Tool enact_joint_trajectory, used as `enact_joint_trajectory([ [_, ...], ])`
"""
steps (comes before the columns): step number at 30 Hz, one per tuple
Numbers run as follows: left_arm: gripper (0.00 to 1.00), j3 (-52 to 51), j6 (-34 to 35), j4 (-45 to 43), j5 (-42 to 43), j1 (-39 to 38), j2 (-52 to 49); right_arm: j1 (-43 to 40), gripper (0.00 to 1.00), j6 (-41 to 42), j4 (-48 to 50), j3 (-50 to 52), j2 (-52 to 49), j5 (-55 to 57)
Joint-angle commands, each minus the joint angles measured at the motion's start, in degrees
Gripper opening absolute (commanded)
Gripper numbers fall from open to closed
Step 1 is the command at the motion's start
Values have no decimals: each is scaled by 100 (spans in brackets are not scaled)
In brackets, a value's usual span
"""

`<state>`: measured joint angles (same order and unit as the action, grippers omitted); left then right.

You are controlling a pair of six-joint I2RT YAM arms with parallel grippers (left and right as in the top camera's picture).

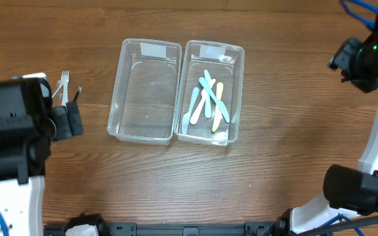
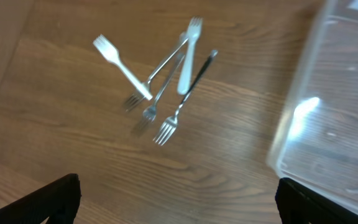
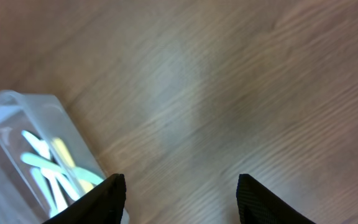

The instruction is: Pack container

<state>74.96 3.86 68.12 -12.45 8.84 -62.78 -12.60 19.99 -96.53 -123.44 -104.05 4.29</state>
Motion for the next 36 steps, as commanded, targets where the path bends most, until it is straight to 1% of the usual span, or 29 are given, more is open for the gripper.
enact_joint_trajectory([
  [1,100,-57,-138,-114,68,168,-306,22,59,107,212,791,874,-74],
  [5,100,-59,-273,-293,59,168,-564,98,60,105,796,2153,2063,-98],
  [8,100,-61,-468,-439,42,168,-782,192,64,105,1399,3316,2973,-181],
  [10,100,-61,-660,-542,42,168,-973,284,75,105,1884,4175,3512,-297],
  [12,100,-61,-868,-640,42,179,-1182,356,80,107,2214,4819,3827,-321],
  [15,100,-61,-1036,-802,74,267,-1537,439,82,103,2505,5565,3987,-459],
  [17,100,-61,-1169,-885,212,365,-1779,466,82,63,2559,5831,3923,-540],
  [19,100,-63,-1443,-975,669,518,-2044,472,82,63,2583,6006,3807,-540],
  [27,100,-63,-2173,-1274,1971,1196,-2981,472,82,61,2658,6037,3571,-544],
  [32,99,-63,-2210,-1488,2000,1241,-3814,472,82,55,2662,6037,3571,-542],
  [36,98,-63,-2205,-1613,1998,1213,-4236,472,82,-4,2658,6037,3571,-546],
])
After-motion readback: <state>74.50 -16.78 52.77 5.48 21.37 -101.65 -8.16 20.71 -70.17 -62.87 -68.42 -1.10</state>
